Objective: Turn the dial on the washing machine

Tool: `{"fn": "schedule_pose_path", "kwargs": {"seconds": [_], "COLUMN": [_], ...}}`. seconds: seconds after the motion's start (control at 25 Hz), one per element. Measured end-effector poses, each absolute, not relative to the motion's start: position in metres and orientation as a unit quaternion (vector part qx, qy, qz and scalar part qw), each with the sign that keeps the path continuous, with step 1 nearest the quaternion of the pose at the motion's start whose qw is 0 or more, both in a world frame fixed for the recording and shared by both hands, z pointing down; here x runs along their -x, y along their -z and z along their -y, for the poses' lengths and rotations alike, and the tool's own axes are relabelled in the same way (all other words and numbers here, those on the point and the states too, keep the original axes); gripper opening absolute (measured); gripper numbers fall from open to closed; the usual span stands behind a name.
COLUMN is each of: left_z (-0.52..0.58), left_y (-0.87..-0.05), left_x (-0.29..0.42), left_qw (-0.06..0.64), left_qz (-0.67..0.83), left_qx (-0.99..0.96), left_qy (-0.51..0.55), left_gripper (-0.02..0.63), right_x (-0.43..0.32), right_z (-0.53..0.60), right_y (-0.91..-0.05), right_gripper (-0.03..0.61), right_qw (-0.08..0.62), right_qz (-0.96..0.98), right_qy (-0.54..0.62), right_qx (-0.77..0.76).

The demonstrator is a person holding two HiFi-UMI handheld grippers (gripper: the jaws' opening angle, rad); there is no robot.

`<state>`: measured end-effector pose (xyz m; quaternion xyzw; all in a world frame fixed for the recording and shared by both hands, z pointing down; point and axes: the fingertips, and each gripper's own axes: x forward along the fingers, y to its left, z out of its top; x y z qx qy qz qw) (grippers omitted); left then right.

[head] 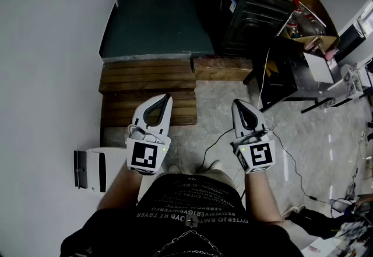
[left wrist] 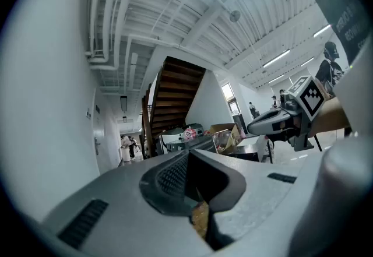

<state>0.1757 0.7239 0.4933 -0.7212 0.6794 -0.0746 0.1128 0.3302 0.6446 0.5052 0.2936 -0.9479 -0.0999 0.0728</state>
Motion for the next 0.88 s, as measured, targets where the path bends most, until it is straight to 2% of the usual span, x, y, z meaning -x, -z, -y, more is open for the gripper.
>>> {"fn": "schedule_pose_path", "kwargs": {"seconds": [0.16,0.48,0.68,0.88], "left_z": [-0.735,-0.718,-0.704,-0.685], "left_y": [-0.495,-0.519,-0.514,-0.514], "left_x": [-0.170,-0.156,-0.159,-0.153], "left_qw": [0.105,0.044,0.045,0.044], "left_qz": [-0.682,-0.701,-0.706,-0.728], "left_qx": [0.721,0.709,0.705,0.681], "left_qy": [0.068,0.057,0.046,0.058], "left_gripper": [0.005,0.005,0.005,0.005], "right_x": [-0.331,-0.333,-0.339,-0.348], "right_z": [-0.656,-0.652,-0.632,-0.598], "right_y": [-0.504,-0.541,-0.541,-0.556], "right_gripper": [-0.008,-0.006,-0.006,0.026], "right_qw": [0.066,0.116,0.074,0.083], "right_qz": [0.953,0.959,0.967,0.964], "right_qy": [0.097,0.072,0.045,0.039], "right_qx": [-0.279,-0.248,-0.239,-0.251]}}
